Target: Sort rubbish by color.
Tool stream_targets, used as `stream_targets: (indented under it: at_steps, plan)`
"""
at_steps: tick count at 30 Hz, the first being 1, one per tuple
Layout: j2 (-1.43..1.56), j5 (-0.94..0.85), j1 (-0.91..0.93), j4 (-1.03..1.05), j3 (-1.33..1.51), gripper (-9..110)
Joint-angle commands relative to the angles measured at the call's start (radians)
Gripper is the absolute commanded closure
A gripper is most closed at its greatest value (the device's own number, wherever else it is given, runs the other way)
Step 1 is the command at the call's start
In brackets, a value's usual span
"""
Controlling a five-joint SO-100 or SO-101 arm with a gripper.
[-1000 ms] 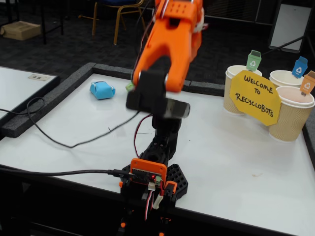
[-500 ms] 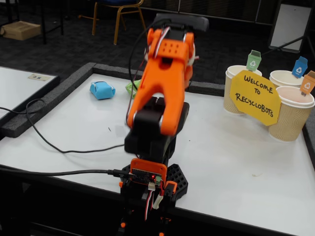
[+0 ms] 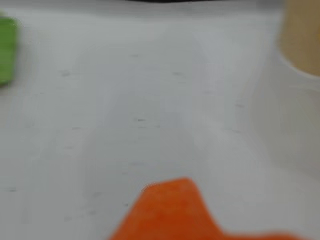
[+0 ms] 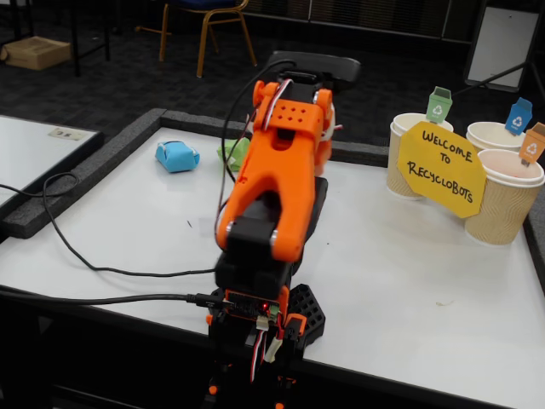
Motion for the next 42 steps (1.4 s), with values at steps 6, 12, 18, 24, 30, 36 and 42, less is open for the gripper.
stream_targets:
  at_steps: [6,12,18,24,30,36,42]
  plan:
    - [-0.086,-0.021,-0.382,-0.018,-0.106,101]
    - [-0.186,-0.021,-0.502,-0.018,-0.161,101]
    - [-0.359,-0.02,-0.566,-0.034,-0.324,101]
    - [-0.439,-0.02,-0.568,-0.034,-0.48,101]
    - [-0.545,-0.012,-0.569,-0.044,-0.634,101]
    - [-0.634,-0.009,-0.568,-0.069,-0.699,101]
    - [-0.897,-0.009,-0.568,-0.117,-0.799,101]
